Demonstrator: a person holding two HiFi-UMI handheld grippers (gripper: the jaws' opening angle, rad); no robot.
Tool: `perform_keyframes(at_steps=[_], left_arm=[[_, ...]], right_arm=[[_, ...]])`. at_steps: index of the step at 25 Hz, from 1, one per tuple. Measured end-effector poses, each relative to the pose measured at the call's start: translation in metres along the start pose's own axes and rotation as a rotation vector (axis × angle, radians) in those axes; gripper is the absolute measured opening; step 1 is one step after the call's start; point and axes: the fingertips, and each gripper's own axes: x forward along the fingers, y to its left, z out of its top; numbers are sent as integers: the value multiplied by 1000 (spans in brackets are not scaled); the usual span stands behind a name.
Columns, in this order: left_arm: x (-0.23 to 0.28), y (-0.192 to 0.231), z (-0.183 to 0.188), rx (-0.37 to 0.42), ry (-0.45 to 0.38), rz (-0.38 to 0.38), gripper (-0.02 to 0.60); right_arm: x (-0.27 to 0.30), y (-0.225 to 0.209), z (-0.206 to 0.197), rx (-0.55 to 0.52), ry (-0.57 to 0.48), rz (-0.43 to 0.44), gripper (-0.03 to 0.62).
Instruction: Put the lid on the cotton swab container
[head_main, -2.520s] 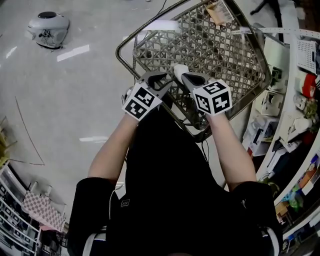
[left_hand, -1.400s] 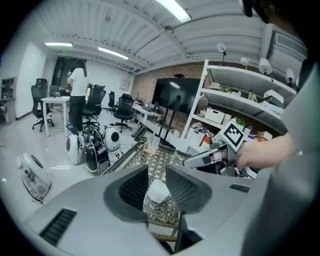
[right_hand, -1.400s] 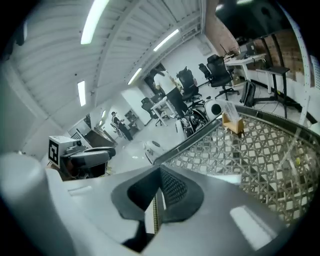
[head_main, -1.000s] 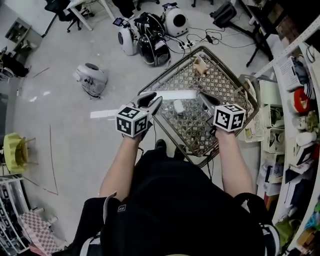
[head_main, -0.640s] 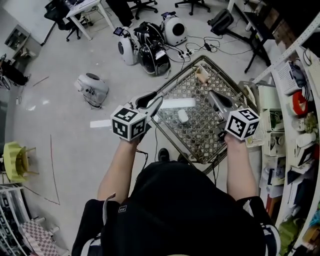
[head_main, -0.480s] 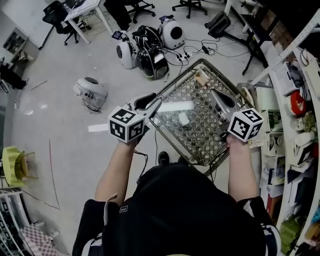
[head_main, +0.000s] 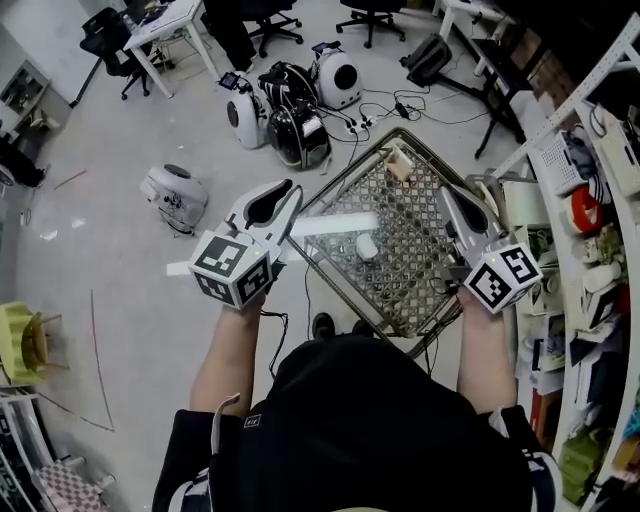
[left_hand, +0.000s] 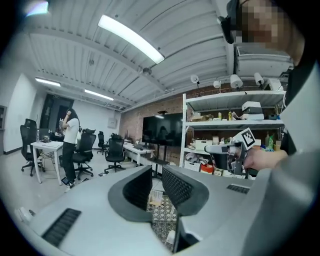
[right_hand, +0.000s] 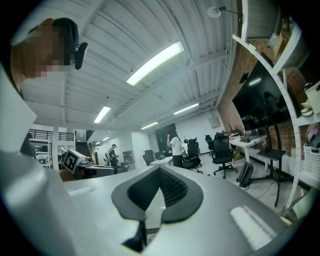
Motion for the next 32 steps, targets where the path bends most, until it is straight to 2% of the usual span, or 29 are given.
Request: perform_keyframes(at_steps=[6,13,32], left_arm=[[-10,-3,-1,-27,-68,26,46],[-2,-4,-19,-35,-39,14,46],[-5,4,-17,-22,-19,29,46]], right_arm=[[-10,1,-12,-17,-1,-17,6],[-2,9,-28,-47,48,9,6],[6,10,-20,0,51,16,6]])
